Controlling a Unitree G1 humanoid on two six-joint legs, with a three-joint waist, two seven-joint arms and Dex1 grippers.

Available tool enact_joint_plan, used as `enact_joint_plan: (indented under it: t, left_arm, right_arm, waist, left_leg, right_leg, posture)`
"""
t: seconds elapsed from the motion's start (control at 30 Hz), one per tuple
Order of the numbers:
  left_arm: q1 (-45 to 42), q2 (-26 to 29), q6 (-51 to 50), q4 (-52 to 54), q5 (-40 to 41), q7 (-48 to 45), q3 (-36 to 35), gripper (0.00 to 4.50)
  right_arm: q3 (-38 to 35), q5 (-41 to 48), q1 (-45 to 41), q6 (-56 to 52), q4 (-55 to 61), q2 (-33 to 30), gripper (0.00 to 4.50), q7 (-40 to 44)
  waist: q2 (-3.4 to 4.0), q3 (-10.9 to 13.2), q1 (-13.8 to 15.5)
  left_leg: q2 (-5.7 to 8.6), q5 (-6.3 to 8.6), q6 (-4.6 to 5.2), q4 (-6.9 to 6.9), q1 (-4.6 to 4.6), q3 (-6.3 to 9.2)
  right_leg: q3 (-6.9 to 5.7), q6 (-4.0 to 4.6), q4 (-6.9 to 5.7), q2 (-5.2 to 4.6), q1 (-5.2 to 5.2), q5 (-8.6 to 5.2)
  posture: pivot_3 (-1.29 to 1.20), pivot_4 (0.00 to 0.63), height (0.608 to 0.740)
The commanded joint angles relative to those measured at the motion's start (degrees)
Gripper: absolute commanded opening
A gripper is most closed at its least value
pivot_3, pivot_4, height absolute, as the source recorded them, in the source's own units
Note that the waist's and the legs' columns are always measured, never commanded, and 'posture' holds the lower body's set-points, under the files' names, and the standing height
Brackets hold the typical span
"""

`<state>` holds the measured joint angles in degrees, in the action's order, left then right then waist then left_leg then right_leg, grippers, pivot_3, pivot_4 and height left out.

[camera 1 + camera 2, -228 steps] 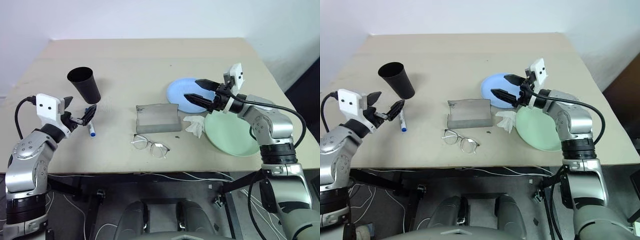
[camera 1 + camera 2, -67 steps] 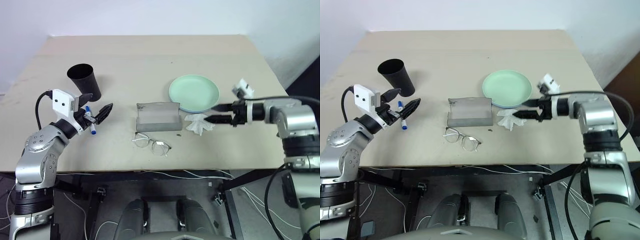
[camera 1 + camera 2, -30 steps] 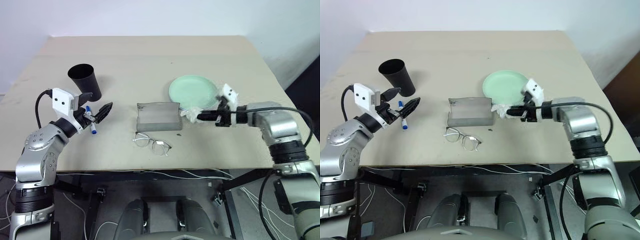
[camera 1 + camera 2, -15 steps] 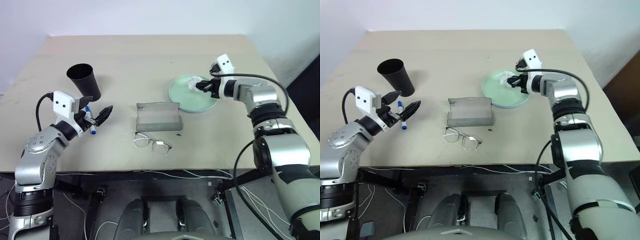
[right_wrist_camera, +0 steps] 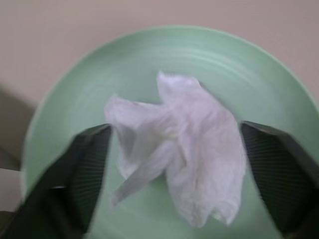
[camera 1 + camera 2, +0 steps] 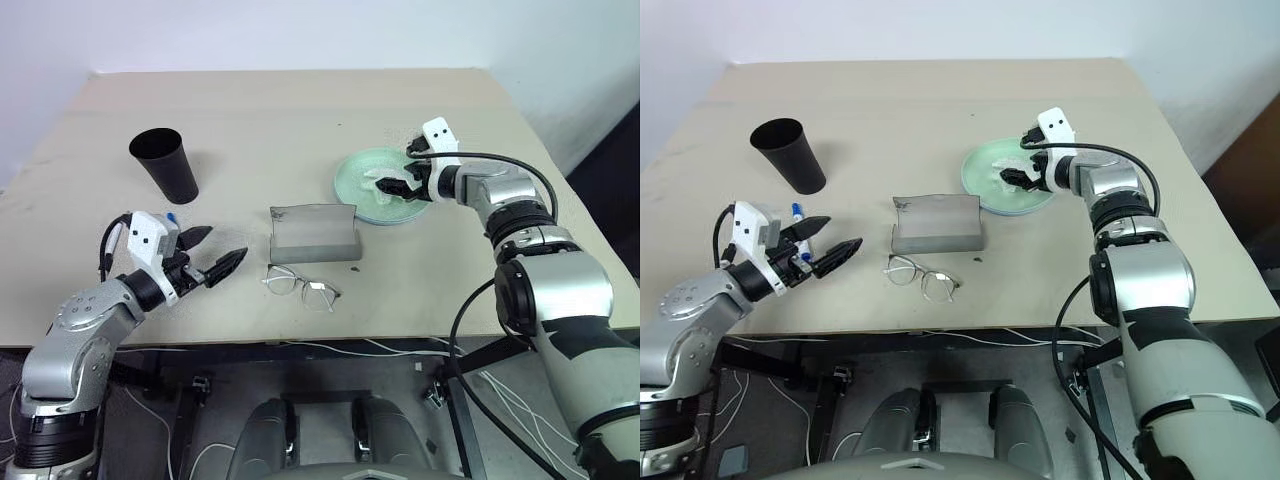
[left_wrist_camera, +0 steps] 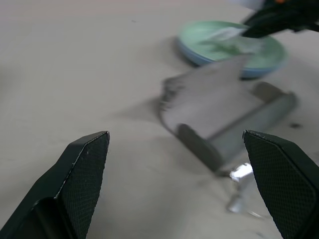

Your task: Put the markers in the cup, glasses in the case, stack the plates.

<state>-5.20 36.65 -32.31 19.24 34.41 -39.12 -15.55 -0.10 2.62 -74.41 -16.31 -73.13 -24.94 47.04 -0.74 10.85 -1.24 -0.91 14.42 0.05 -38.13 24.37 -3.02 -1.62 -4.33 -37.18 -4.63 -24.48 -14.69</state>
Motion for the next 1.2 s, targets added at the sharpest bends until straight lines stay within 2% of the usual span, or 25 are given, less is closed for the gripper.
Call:
enact_joint_plan:
  t: [0.03, 0.1, 0.17, 0.23, 0.27, 0.37, 0.43, 0.53, 0.63, 0.8, 0.97, 1.2]
  left_arm:
    - [0.17, 2.30, -0.41, 2.20, 2.02, -2.11, -2.71, 4.50]
    - [0.01, 3.57, 0.08, 2.05, 2.12, -3.44, -3.11, 4.50]
    - [-0.13, 5.35, 1.49, 1.75, 1.52, -5.84, -3.18, 4.50]
    - [0.14, 7.46, 1.94, 1.49, 1.53, -8.93, -2.98, 4.50]
    - [0.51, 8.47, 2.10, 1.59, 1.46, -10.33, -2.80, 4.50]
    - [1.16, 10.79, 3.40, 1.25, 1.12, -14.26, -2.38, 4.50]
    - [1.52, 12.12, 4.86, 0.46, 0.04, -16.61, -1.88, 4.50]
    - [1.89, 13.35, 7.20, -1.15, -2.05, -19.08, -0.65, 4.50]
    - [1.14, 13.55, 9.03, -2.93, -3.78, -20.30, 0.64, 4.50]
    - [-0.84, 12.59, 11.59, -5.07, -6.23, -19.68, 1.97, 4.50]
    - [-1.68, 10.67, 13.40, -5.56, -7.64, -18.15, 2.73, 4.50]
    - [-1.19, 9.61, 13.76, -3.88, -7.46, -17.92, 2.76, 4.50]
  right_arm:
    - [-2.80, 2.60, -3.53, -0.06, 4.65, -2.14, 4.45, 5.78]
    - [-3.62, 4.13, -3.77, -3.22, 6.93, -3.15, 4.45, 10.43]
    - [-1.06, 5.39, -2.25, -11.33, 13.39, -5.00, 4.45, 21.33]
    - [2.48, 7.60, 1.19, -20.52, 23.77, -7.04, 4.45, 30.79]
    - [3.84, 8.79, 2.66, -25.33, 28.46, -7.80, 4.45, 32.92]
    - [7.56, 13.66, 6.09, -41.79, 42.04, -9.32, 4.45, 35.81]
    - [9.88, 16.97, 9.04, -48.96, 51.76, -10.04, 4.45, 36.53]
    - [12.59, 20.60, 11.35, -55.83, 59.70, -9.76, 4.45, 35.50]
    - [14.62, 23.47, 11.48, -62.03, 60.89, -6.29, 4.45, 32.59]
    - [18.07, 25.20, 12.11, -64.92, 60.85, -1.86, 4.45, 27.94]
    - [21.69, 24.09, 11.17, -62.37, 56.03, 2.03, 4.45, 24.96]
    - [25.49, 22.52, 9.94, -58.21, 49.70, 4.18, 4.45, 24.33]
  waist:
    - [0.01, 0.01, 0.02]
    - [0.01, 0.01, 0.10]
    - [0.02, 0.02, 0.21]
    - [0.02, 0.02, 0.28]
    - [0.02, 0.01, 0.25]
    - [0.03, 0.02, 0.04]
    - [0.06, 0.03, 0.01]
    - [0.11, 0.05, -0.02]
    - [0.11, 0.05, -0.05]
    - [0.10, 0.04, 0.04]
    - [0.09, 0.03, -0.10]
    - [0.09, 0.03, -0.30]
  left_leg:
    - [0.00, 0.00, 0.00, 0.00, 0.00, 0.00]
    - [0.00, 0.00, 0.00, 0.01, 0.01, 0.02]
    - [0.00, 0.00, 0.00, 0.02, 0.02, 0.02]
    - [0.00, 0.01, 0.01, 0.03, 0.03, 0.02]
    - [0.00, 0.01, 0.02, 0.05, 0.04, 0.06]
    - [0.00, 0.02, 0.01, 0.08, 0.03, 0.07]
    - [-0.01, 0.03, 0.00, 0.11, 0.03, 0.06]
    - [-0.02, 0.03, -0.03, 0.18, 0.05, 0.10]
    - [0.00, 0.07, -0.09, 0.24, 0.05, 0.09]
    - [0.05, 0.14, -0.21, 0.28, 0.20, 0.07]
    - [0.12, 0.07, -0.10, 0.42, 0.31, 0.01]
    - [0.12, 0.04, -0.07, 0.47, 0.35, -0.02]
  right_leg:
    - [0.00, 0.00, 0.01, 0.00, 0.00, 0.00]
    - [-0.01, 0.00, 0.03, 0.01, 0.00, 0.00]
    - [-0.02, 0.00, 0.05, 0.00, 0.00, 0.00]
    - [-0.03, 0.01, 0.09, -0.01, -0.01, 0.00]
    - [-0.04, 0.01, 0.12, -0.03, -0.01, -0.01]
    - [-0.03, 0.03, 0.12, -0.11, -0.02, -0.02]
    - [0.05, 0.16, 0.10, -0.15, -0.08, -0.05]
    - [0.07, 0.29, 0.09, -0.20, -0.16, -0.10]
    - [0.09, 0.41, 0.11, -0.30, -0.21, -0.15]
    - [0.10, 0.52, 0.18, -0.39, -0.34, -0.14]
    - [0.10, 0.49, 0.25, -0.43, -0.48, -0.10]
    - [0.09, 0.32, 0.23, -0.42, -0.56, 0.00]
  posture:
    - [0.00, 0.150, 0.740]
    - [0.00, 0.150, 0.740]
    - [0.00, 0.150, 0.740]
    - [0.00, 0.150, 0.740]
    - [0.00, 0.150, 0.740]
    - [0.00, 0.150, 0.740]
    - [0.00, 0.150, 0.740]
    - [0.00, 0.150, 0.740]
    - [0.00, 0.150, 0.740]
    - [0.00, 0.150, 0.740]
    - [0.00, 0.150, 0.740]
    - [0.00, 0.150, 0.740]
